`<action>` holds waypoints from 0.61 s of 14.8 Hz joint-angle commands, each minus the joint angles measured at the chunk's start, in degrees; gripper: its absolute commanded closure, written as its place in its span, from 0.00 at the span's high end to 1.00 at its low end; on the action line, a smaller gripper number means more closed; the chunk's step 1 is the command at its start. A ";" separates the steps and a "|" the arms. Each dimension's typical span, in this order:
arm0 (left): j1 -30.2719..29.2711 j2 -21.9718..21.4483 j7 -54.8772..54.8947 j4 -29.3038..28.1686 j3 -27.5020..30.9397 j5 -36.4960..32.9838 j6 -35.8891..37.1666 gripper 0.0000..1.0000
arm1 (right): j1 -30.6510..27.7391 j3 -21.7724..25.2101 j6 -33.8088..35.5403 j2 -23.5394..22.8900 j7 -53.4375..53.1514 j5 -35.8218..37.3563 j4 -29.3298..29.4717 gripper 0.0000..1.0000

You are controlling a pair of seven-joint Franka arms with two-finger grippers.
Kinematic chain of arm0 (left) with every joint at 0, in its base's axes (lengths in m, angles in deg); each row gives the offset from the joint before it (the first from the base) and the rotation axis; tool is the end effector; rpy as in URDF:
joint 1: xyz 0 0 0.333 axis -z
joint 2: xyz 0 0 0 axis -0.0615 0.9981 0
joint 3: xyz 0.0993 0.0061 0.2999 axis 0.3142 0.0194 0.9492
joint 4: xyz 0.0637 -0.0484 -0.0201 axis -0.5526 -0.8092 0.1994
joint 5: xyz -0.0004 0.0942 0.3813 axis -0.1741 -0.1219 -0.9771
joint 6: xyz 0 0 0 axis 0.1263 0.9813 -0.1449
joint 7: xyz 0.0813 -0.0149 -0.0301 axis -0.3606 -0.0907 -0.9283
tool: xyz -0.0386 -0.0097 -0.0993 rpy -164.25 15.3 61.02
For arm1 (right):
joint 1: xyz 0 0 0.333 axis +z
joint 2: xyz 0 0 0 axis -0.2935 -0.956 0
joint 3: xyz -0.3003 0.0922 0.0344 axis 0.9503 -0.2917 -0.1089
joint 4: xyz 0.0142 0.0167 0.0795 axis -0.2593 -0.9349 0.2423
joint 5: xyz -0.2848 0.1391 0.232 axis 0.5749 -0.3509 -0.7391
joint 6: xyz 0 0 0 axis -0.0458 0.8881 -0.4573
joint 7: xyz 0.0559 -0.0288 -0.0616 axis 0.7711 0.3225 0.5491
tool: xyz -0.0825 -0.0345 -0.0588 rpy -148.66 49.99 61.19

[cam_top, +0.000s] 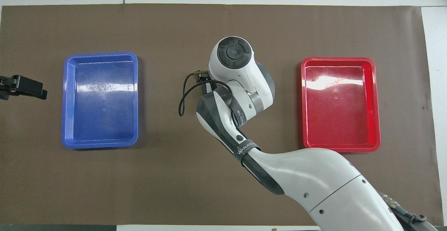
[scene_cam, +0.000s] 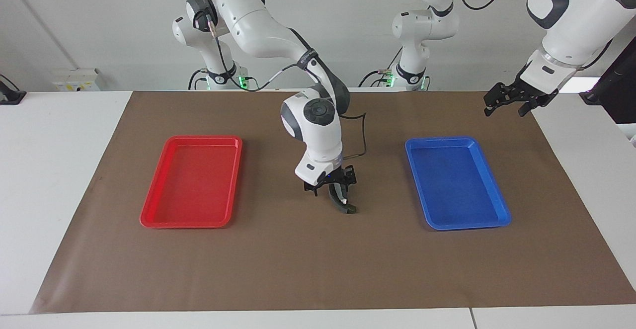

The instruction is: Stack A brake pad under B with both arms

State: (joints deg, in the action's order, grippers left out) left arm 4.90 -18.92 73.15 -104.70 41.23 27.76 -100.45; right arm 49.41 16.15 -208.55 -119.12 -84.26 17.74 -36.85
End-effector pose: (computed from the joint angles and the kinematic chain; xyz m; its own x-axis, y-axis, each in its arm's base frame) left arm 0.5469 0.0034 0.5911 0.9930 -0.0855 -0.0815 -0.0837 -0.9962 0.0255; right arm 0.6293 0.3773 0.3584 0.9952 0.0184 0.0964 0.0278 -0.9949 -0.0968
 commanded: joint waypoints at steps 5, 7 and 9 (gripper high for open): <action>-0.67 -0.12 0.55 0.31 -0.51 -0.38 0.74 0.99 | -13.68 1.21 3.35 16.71 2.08 1.83 -11.10 0.99; -0.67 -0.12 0.55 0.31 -0.51 -0.38 0.74 0.99 | -17.99 1.21 7.64 19.19 7.60 2.01 -11.47 0.99; -0.67 -0.12 0.55 0.31 -0.51 -0.38 0.74 0.99 | -21.95 1.21 10.82 21.47 10.52 2.19 -11.55 0.99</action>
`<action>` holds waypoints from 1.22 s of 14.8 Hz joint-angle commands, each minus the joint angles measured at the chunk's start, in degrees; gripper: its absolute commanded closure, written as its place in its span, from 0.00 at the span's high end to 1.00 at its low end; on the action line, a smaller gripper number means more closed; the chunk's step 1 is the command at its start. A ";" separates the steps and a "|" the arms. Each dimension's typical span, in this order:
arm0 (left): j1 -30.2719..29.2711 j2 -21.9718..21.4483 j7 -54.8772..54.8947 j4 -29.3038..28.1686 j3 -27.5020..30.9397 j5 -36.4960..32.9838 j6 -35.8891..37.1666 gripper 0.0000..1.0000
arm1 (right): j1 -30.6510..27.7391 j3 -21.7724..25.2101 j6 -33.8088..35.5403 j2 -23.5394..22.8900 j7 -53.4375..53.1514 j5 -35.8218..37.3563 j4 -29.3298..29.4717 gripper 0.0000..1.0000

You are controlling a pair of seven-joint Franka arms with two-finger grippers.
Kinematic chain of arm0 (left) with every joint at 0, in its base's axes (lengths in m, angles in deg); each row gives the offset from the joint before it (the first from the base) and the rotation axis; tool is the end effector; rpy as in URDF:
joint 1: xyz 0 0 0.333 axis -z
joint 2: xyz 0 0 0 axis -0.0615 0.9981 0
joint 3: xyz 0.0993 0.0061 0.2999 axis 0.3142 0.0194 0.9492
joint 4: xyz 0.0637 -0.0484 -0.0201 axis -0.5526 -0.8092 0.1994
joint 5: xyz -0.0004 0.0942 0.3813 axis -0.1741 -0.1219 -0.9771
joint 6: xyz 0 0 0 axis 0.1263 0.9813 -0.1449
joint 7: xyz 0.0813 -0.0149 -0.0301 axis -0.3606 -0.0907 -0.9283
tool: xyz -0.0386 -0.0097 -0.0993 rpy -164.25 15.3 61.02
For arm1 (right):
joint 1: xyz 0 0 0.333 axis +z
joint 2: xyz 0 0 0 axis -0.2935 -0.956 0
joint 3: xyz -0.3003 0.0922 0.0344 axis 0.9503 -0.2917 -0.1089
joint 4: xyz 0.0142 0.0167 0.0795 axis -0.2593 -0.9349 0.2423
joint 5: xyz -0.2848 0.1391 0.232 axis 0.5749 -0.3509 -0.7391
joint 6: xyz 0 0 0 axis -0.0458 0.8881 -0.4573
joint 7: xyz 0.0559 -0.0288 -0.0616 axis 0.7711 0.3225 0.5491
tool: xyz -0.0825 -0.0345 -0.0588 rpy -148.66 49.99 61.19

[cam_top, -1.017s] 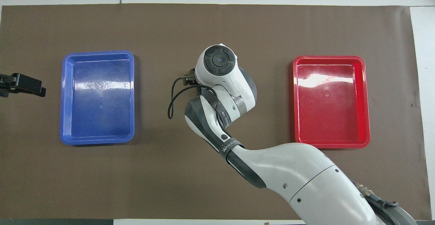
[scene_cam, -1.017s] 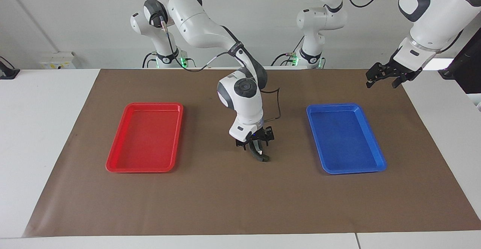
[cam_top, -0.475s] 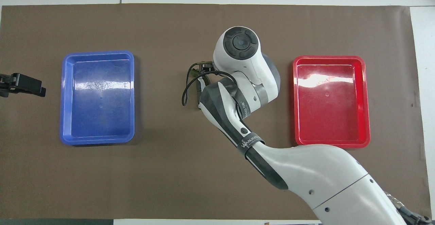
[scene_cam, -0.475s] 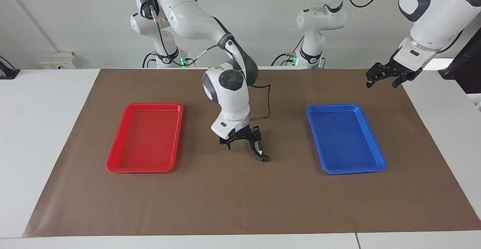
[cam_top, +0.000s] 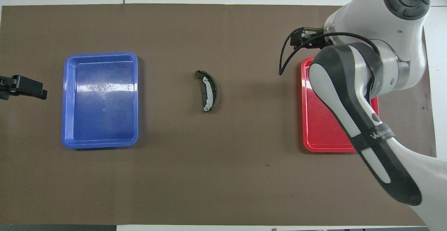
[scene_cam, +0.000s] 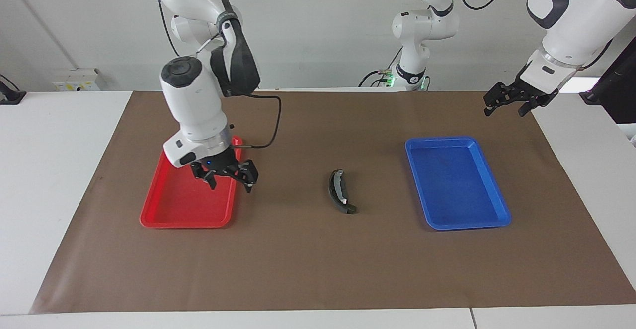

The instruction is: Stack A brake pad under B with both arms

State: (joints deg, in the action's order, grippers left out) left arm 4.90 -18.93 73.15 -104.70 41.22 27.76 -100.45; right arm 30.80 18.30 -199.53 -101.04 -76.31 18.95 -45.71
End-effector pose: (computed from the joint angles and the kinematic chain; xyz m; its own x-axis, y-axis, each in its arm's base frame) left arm 0.5469 0.0033 0.5912 0.9930 -0.0857 -0.0813 -0.0839 -0.9961 0.0255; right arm 0.6553 0.1188 0.4886 0.9750 -0.1879 0.1187 -0.1809 -0.9812 -0.0675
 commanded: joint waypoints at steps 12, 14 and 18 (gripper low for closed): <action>-0.67 -0.12 0.55 0.31 -0.51 -0.38 0.74 0.99 | -11.97 -1.11 26.25 20.44 10.84 5.70 -8.03 0.99; -0.67 -0.12 0.55 0.31 -0.51 -0.38 0.74 0.99 | -12.41 -1.12 23.01 21.60 14.35 5.99 -9.64 0.99; -0.67 -0.12 0.55 0.31 -0.51 -0.38 0.74 0.99 | -11.80 -1.47 25.10 19.76 10.16 5.63 -5.78 0.99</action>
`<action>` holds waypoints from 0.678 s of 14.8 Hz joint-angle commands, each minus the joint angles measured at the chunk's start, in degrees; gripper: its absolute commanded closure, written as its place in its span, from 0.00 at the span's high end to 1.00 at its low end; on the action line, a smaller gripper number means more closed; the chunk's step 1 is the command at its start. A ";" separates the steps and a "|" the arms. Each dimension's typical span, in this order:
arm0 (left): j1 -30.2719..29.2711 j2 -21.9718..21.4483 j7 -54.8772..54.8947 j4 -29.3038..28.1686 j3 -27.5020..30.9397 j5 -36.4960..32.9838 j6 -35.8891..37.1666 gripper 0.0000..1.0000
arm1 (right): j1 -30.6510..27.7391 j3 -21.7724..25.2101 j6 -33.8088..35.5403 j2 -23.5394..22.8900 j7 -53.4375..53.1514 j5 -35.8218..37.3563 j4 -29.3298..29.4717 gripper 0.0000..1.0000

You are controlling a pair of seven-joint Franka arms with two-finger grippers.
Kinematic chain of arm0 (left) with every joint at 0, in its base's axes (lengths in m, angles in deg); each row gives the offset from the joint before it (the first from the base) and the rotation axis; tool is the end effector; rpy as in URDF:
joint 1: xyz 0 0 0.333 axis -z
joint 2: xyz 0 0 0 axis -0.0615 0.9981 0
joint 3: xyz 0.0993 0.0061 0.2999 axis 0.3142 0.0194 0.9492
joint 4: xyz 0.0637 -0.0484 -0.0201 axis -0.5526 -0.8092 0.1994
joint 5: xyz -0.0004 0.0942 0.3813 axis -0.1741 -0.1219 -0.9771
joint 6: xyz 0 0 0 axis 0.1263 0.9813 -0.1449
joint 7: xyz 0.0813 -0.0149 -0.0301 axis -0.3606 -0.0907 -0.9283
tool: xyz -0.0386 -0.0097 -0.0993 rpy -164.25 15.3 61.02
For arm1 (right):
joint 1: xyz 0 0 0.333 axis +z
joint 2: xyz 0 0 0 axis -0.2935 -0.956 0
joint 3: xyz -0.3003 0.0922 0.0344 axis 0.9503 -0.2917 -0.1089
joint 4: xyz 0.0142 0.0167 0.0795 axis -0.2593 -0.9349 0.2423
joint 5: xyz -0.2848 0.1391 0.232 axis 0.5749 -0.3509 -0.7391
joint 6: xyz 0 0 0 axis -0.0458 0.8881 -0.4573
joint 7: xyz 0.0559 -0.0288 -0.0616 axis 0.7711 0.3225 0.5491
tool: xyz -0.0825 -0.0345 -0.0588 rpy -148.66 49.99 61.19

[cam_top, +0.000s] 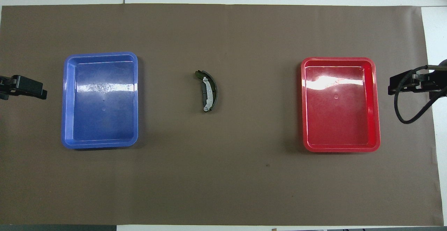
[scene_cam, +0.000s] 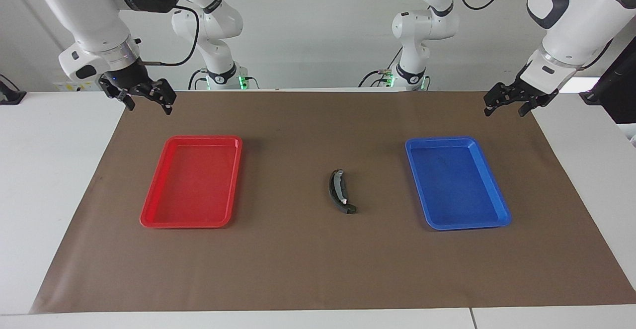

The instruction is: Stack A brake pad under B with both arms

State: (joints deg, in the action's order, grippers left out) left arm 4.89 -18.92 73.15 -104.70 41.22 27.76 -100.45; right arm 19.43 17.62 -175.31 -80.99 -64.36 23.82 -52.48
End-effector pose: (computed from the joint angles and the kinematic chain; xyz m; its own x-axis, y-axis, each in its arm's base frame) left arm 0.5469 0.0034 0.5911 0.9930 -0.0855 -0.0815 -0.0837 -0.9962 0.0255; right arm 0.5365 -0.0155 0.6037 0.9870 -0.1520 -0.0518 -0.1500 -0.9878 0.0417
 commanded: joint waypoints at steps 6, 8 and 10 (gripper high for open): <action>-0.66 -0.12 0.55 0.31 -0.50 -0.38 0.74 0.99 | -0.52 -0.70 0.44 -0.21 -1.63 -0.12 0.65 0.99; -0.66 -0.12 0.55 0.31 -0.50 -0.38 0.74 0.99 | -3.23 -2.53 0.97 0.05 -1.63 -0.12 0.56 0.99; -0.66 -0.12 0.55 0.31 -0.50 -0.38 0.74 0.99 | -5.00 -4.30 0.79 -0.03 -1.54 -0.12 0.56 0.99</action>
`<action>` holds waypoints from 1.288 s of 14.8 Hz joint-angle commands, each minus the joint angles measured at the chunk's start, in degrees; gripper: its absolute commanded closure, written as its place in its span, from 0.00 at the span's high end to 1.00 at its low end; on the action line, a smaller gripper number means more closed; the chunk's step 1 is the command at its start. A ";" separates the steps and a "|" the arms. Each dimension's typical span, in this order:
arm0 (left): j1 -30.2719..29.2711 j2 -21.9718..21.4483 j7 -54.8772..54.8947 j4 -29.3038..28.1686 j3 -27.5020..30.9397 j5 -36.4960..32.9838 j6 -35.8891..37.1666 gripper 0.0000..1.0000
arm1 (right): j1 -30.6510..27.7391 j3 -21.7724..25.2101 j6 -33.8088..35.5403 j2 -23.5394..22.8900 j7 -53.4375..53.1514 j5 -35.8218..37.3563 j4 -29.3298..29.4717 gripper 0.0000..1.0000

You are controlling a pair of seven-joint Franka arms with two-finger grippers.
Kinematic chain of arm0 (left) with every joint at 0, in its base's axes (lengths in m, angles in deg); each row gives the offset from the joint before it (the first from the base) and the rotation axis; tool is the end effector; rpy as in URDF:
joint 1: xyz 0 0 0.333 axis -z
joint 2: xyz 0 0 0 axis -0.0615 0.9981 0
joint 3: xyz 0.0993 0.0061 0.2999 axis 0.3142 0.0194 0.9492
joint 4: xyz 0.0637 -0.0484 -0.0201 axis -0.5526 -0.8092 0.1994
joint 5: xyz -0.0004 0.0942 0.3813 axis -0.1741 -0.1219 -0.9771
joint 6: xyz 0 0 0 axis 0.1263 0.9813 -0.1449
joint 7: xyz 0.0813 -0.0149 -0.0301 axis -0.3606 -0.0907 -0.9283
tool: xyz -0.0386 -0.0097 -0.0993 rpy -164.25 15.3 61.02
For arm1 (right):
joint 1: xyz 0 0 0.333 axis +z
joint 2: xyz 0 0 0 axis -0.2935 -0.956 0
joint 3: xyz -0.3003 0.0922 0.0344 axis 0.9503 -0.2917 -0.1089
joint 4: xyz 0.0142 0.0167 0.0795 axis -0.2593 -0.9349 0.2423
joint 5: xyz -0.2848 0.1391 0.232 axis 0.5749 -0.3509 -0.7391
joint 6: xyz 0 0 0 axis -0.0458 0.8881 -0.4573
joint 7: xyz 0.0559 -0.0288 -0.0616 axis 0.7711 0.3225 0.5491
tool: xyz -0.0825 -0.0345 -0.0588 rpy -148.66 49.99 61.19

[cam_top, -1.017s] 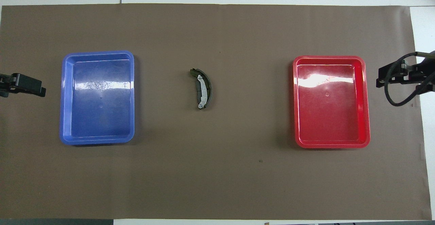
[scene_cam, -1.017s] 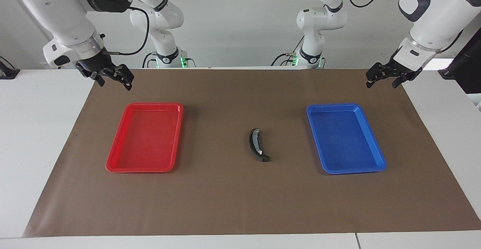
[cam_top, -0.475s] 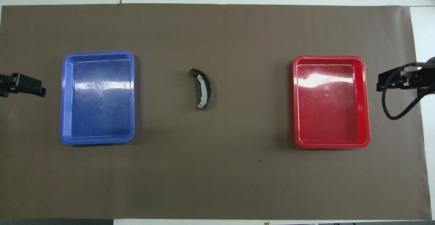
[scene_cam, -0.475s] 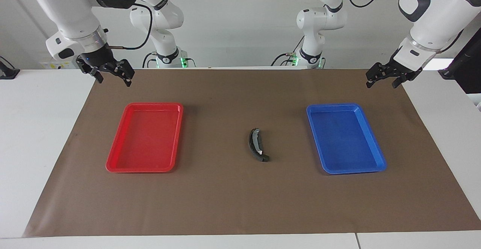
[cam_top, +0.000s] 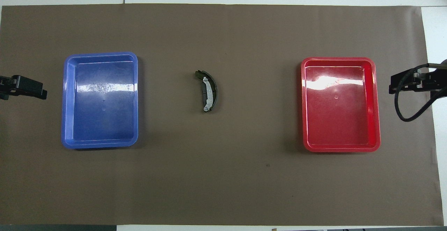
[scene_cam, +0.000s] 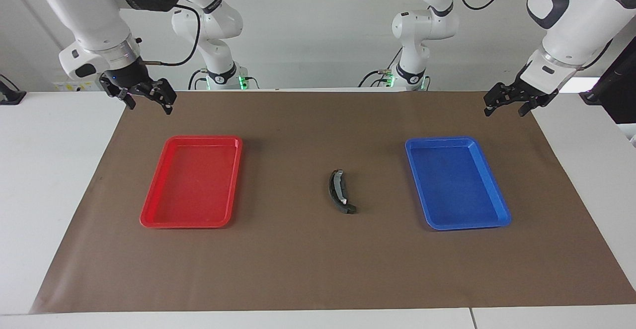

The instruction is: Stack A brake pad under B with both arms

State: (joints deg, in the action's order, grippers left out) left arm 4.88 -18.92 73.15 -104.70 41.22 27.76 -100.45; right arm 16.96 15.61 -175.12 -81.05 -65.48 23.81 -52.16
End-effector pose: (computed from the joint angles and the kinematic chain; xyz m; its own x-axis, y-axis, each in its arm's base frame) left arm 0.5469 0.0035 0.5911 0.9930 -0.0854 -0.0815 -0.0835 -0.9962 0.0255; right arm 0.5366 -0.0194 0.6056 0.9825 -0.1795 -0.0494 -0.1774 -0.9832 0.0440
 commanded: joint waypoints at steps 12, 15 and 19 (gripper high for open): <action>-0.65 -0.12 0.55 0.31 -0.50 -0.38 0.74 0.99 | -2.00 -2.74 1.57 0.11 -0.43 -0.20 2.26 0.99; -0.65 -0.12 0.55 0.31 -0.50 -0.38 0.74 0.99 | -2.09 -3.18 1.57 0.55 -1.13 -1.25 1.38 0.99; -0.65 -0.12 0.55 0.31 -0.50 -0.38 0.74 0.99 | -2.09 -3.09 3.66 0.55 -2.36 -3.79 2.25 0.99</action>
State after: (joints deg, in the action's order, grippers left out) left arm 4.87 -18.92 73.15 -104.70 41.22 27.76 -100.45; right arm 15.80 13.19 -173.70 -81.00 -66.55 22.35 -50.51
